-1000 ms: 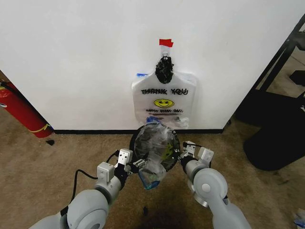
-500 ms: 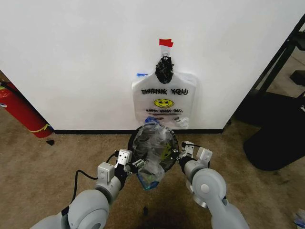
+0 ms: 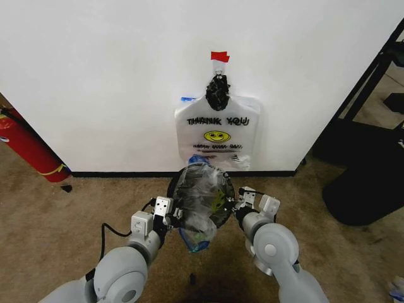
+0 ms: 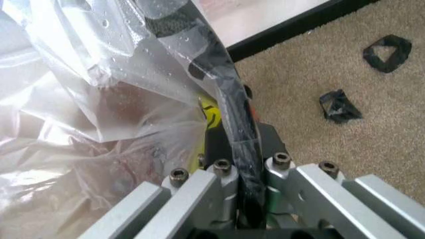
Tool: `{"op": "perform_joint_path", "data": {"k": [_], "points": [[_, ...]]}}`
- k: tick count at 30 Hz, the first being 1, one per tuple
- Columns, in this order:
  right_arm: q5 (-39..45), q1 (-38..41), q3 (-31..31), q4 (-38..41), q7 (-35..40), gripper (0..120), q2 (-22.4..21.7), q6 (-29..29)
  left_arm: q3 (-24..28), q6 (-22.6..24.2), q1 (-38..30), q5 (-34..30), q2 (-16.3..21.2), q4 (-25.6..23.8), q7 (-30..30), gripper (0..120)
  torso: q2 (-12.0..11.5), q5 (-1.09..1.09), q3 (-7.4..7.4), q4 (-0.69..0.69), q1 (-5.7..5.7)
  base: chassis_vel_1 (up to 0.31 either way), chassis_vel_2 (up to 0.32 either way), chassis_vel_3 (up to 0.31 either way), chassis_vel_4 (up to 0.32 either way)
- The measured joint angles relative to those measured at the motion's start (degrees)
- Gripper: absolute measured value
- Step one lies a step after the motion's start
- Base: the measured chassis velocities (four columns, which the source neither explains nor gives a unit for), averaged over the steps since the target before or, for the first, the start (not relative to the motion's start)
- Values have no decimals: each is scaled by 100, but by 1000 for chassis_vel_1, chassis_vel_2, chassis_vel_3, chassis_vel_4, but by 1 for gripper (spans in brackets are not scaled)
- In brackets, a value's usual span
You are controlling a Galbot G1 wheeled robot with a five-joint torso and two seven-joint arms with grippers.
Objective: Pick up the garbage bag from the wall and place it over the trash bin.
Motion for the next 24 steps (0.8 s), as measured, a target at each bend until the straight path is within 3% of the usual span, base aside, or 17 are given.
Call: {"op": "perform_joint_path", "data": {"k": [8,11,16,24], "points": [[7,-7,28,0,-7,0,-11,0,14,-155,-9,118,9,18,-21,0,0,0,0,0,0,0,0,0,0],[20,6,58,-34,-7,0,2,5,-6,-604,87,234,37,-67,127,0,0,0,0,0,0,0,0,0,0],[44,18,82,-78,4,0,24,11,-70,-834,169,250,49,-181,225,0,0,0,0,0,0,0,0,0,0],[266,19,285,-197,74,0,-55,60,-518,-1121,435,257,68,-345,226,0,0,0,0,0,0,0,0,0,0]]}}
